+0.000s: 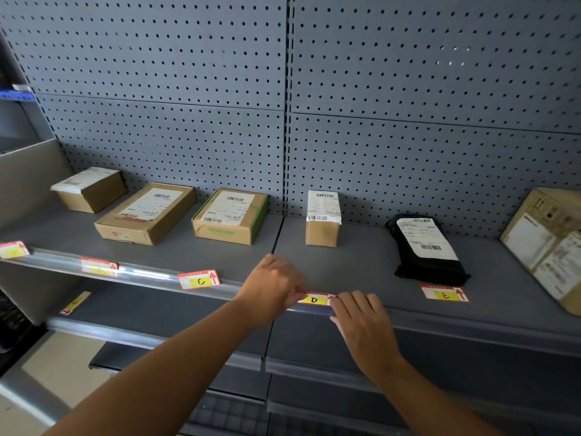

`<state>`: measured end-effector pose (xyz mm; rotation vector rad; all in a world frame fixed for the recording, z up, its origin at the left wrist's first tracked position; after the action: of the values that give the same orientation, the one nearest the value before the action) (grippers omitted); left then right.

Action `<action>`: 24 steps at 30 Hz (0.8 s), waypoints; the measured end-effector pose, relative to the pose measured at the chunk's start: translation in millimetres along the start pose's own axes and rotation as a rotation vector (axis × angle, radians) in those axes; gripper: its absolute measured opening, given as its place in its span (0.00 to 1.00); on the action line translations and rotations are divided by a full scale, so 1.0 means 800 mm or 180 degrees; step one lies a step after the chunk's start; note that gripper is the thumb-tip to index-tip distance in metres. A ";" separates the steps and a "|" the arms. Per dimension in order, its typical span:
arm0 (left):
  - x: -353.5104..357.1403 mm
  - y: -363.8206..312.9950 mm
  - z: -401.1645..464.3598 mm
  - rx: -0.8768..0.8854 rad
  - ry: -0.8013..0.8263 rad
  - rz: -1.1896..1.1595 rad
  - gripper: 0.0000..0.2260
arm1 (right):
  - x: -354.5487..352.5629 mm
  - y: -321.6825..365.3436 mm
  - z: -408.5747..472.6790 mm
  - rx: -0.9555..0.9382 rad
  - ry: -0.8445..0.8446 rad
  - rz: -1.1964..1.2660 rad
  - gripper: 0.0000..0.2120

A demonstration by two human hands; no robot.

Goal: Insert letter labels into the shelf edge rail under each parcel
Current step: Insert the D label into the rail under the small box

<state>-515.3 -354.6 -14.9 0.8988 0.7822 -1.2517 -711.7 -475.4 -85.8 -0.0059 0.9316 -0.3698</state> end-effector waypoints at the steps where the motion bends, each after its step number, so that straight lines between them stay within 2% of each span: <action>1: 0.000 0.000 0.000 -0.0005 -0.0021 0.0005 0.04 | 0.002 0.000 -0.001 0.0025 -0.0006 0.0019 0.11; 5: 0.000 -0.001 -0.003 -0.0052 -0.0140 0.0004 0.04 | 0.007 0.002 -0.005 0.0134 0.0039 0.0144 0.13; 9: 0.000 -0.002 -0.003 -0.0103 -0.0210 -0.0019 0.05 | 0.013 0.011 -0.013 0.0168 0.0039 0.0209 0.11; 15: 0.001 0.004 -0.004 -0.0281 -0.0298 -0.0015 0.06 | 0.011 0.011 -0.010 0.0189 -0.0101 0.0323 0.24; 24: -0.002 0.008 -0.011 -0.0441 -0.0392 -0.0188 0.06 | 0.009 0.015 0.003 0.0318 -0.0073 0.0440 0.23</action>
<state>-509.3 -345.4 -16.9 0.6846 0.7915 -1.2757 -702.3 -466.3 -91.9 0.1446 0.8848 -0.2870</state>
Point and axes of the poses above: each hand's wrist, its own z-axis towards the middle knuckle, its own x-axis out of the palm, y = z × x, the point moved 1 cm from there along z, towards the middle knuckle, and after that the axes turned 11 degrees about z, right-handed, at the moved point
